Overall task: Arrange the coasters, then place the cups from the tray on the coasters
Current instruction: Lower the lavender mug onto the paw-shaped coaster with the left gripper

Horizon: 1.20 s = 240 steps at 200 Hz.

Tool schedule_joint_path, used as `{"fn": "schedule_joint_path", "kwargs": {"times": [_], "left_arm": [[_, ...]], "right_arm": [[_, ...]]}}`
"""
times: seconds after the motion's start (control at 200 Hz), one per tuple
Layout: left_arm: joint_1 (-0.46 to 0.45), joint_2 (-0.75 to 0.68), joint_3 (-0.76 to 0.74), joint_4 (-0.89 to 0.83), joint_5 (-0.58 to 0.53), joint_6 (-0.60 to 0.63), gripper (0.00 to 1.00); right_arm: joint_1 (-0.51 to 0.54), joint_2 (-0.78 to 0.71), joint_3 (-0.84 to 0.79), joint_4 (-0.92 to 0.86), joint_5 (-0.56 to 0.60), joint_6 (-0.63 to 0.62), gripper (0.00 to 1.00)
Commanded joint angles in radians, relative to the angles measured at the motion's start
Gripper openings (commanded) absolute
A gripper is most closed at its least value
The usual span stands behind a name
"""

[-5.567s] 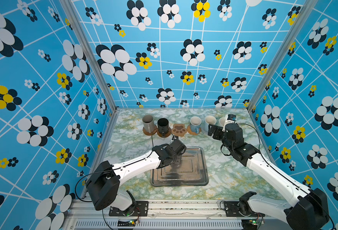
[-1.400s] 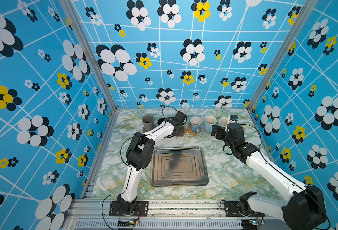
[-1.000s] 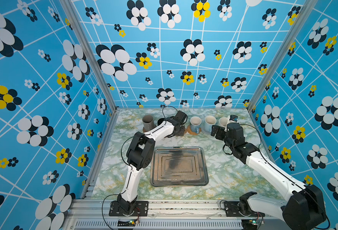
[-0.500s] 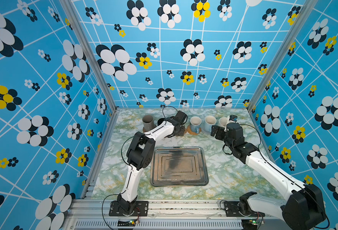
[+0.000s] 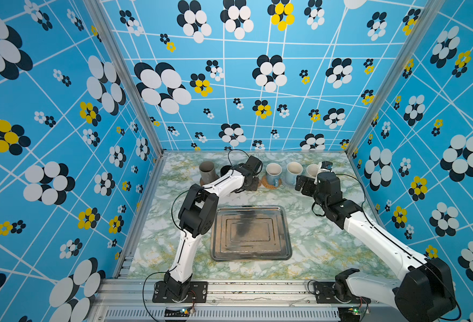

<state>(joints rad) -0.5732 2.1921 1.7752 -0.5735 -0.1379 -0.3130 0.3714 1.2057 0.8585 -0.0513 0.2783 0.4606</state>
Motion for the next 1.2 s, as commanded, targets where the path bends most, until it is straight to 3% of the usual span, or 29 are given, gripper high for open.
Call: {"fn": "schedule_joint_path", "kwargs": {"times": [0.0, 0.525, 1.025, 1.195], "left_arm": [[0.01, 0.012, 0.048, 0.025, -0.008, 0.001, 0.0], [0.009, 0.027, 0.071, -0.011, -0.019, 0.006, 0.0], [0.008, 0.031, 0.076, -0.018, -0.025, 0.009, 0.21], [0.007, 0.029, 0.077, -0.021, -0.025, 0.011, 0.32]], "right_arm": [[-0.007, 0.002, -0.004, 0.004, -0.007, 0.001, 0.99], [-0.006, 0.0, -0.005, 0.002, -0.01, 0.003, 0.99], [-0.007, 0.001, -0.003, 0.002, -0.011, 0.003, 0.99], [-0.006, 0.0, -0.001, 0.001, -0.013, 0.003, 0.99]]}}
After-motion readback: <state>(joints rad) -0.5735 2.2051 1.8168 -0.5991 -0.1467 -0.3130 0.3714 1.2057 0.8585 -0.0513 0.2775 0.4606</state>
